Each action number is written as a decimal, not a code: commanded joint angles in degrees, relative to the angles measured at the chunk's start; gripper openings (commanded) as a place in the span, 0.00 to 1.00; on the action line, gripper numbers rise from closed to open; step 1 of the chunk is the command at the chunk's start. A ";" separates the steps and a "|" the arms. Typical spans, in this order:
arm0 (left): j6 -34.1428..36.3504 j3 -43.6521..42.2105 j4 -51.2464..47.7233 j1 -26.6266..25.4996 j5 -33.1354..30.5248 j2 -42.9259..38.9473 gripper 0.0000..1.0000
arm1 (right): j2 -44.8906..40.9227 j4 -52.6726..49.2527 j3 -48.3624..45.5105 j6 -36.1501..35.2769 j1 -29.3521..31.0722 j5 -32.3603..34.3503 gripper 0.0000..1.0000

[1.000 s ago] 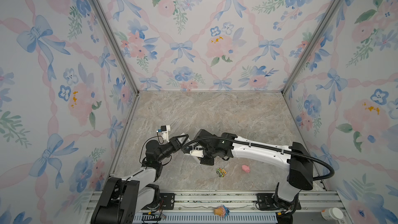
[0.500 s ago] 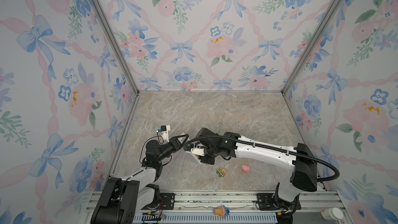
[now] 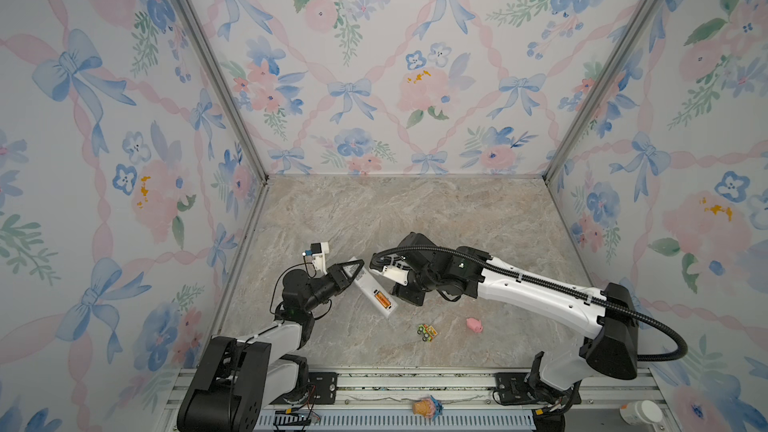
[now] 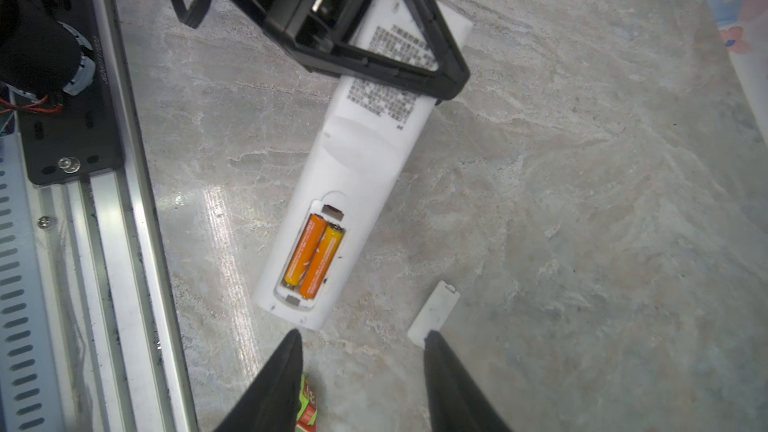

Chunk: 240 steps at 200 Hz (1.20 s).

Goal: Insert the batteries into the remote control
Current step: 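Raise the right gripper and move it toward the white battery cover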

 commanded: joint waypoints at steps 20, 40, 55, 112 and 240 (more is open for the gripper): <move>-0.28 0.84 2.13 0.10 -0.12 1.04 0.00 | -1.59 -1.58 -0.97 6.04 -4.80 3.83 0.57; -0.19 0.76 2.11 0.39 -0.02 1.05 0.00 | -0.67 -2.80 -0.41 8.14 -6.90 3.44 0.61; -0.01 0.50 2.14 0.59 0.03 0.83 0.00 | 0.15 -3.39 -0.06 9.34 -8.22 2.77 0.65; 0.44 -0.47 2.17 1.07 -0.23 0.18 0.00 | 3.58 -4.14 0.95 13.23 -11.86 2.98 0.80; 3.12 -1.26 -2.09 1.48 -2.04 -2.32 0.00 | 15.00 -0.94 3.02 15.97 -14.17 2.04 0.85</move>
